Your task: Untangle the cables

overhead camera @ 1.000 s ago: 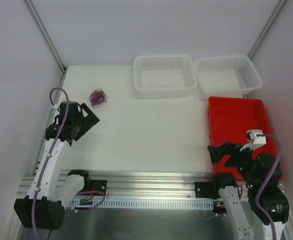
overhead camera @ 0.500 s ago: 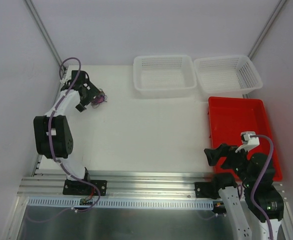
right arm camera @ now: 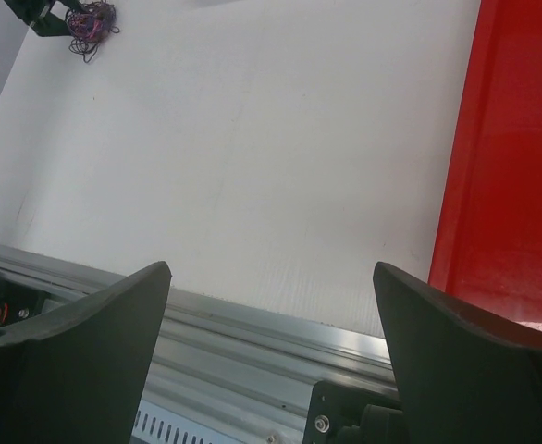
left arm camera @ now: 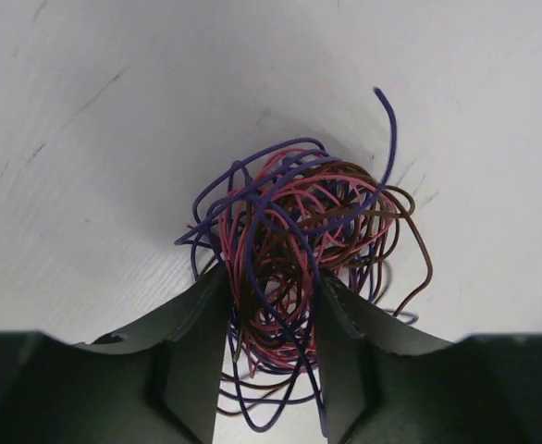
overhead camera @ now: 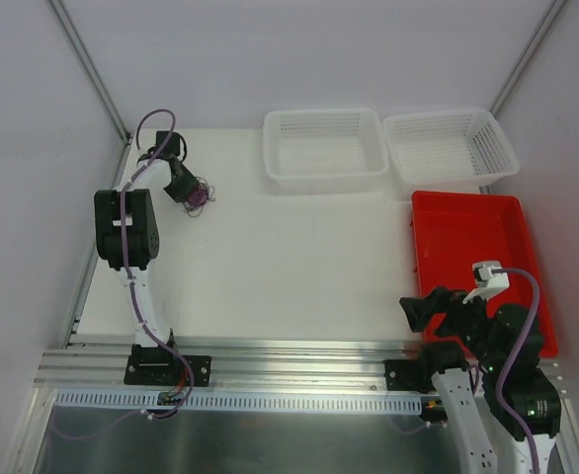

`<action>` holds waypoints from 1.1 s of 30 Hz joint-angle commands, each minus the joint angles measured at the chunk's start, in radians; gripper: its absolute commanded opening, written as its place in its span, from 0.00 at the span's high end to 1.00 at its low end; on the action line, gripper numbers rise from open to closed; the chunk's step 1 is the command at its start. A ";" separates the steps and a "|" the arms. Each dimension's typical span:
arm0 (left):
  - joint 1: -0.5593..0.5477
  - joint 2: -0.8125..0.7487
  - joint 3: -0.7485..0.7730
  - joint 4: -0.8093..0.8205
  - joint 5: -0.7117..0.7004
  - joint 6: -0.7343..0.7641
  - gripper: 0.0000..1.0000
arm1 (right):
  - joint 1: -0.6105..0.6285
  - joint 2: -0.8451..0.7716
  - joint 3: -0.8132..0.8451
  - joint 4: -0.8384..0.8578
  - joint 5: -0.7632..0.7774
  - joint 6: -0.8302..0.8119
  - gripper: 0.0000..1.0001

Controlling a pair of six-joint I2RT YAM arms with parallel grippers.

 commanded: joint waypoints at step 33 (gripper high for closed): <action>-0.917 -0.698 -0.789 0.171 0.008 -0.213 0.83 | 0.597 0.689 -0.197 0.655 0.203 0.358 0.01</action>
